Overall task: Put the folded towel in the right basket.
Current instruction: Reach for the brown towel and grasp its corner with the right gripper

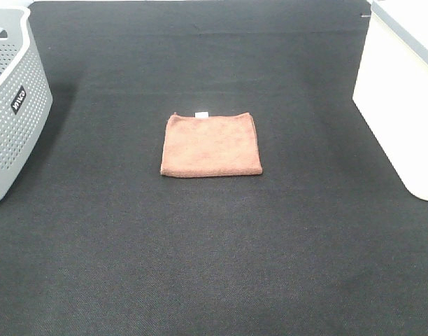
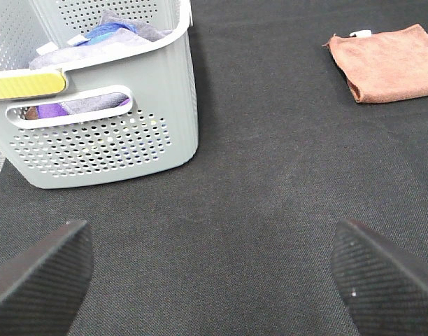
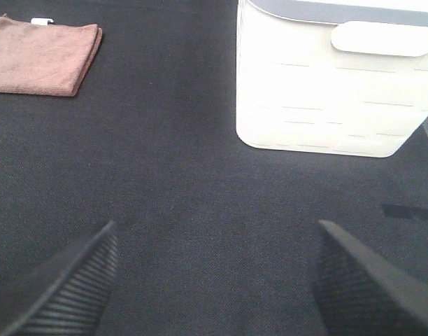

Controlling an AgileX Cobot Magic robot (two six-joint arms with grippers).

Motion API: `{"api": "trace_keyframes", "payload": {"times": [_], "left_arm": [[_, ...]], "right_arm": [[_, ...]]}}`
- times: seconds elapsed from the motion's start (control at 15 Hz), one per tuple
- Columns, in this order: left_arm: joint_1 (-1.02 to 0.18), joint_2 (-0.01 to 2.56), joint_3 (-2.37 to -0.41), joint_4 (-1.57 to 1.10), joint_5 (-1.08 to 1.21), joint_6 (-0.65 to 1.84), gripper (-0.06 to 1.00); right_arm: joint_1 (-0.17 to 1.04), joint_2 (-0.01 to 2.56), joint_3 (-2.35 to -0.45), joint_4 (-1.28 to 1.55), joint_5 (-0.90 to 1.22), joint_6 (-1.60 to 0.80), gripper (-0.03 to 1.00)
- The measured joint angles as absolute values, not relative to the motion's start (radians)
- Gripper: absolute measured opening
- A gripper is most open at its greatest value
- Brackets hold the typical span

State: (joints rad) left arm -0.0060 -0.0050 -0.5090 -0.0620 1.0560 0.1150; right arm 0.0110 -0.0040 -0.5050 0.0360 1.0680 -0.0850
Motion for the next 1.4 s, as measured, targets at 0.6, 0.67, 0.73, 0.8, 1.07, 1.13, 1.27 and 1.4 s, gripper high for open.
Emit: {"api": "trace_keyframes", "payload": {"times": [0.6, 0.67, 0.73, 0.8, 1.07, 1.13, 1.27, 1.4], "left_arm": [[-0.006, -0.005, -0.509, -0.062, 1.056, 0.115, 0.87], [-0.006, -0.005, -0.509, -0.062, 1.056, 0.115, 0.87], [-0.006, -0.005, -0.509, -0.062, 1.056, 0.115, 0.87], [-0.006, -0.005, -0.509, -0.062, 1.056, 0.115, 0.87], [-0.006, -0.005, -0.509, -0.062, 1.056, 0.115, 0.87], [-0.006, -0.005, -0.509, -0.062, 1.056, 0.115, 0.87], [-0.006, -0.005, -0.509, -0.062, 1.056, 0.115, 0.87], [-0.006, -0.005, -0.509, -0.062, 1.056, 0.115, 0.87]], "right_arm": [[0.011, -0.004, -0.505, 0.036, 1.068, -0.085, 0.72], [0.011, -0.004, -0.505, 0.036, 1.068, -0.085, 0.72], [0.011, -0.004, -0.505, 0.036, 1.068, -0.085, 0.72], [0.011, -0.004, -0.505, 0.036, 1.068, -0.085, 0.72], [0.011, -0.004, -0.505, 0.036, 1.068, -0.085, 0.72], [0.011, -0.004, -0.505, 0.036, 1.068, -0.085, 0.72], [0.011, -0.004, -0.505, 0.036, 1.068, -0.085, 0.72], [0.011, -0.004, -0.505, 0.036, 1.068, -0.085, 0.72]]}}
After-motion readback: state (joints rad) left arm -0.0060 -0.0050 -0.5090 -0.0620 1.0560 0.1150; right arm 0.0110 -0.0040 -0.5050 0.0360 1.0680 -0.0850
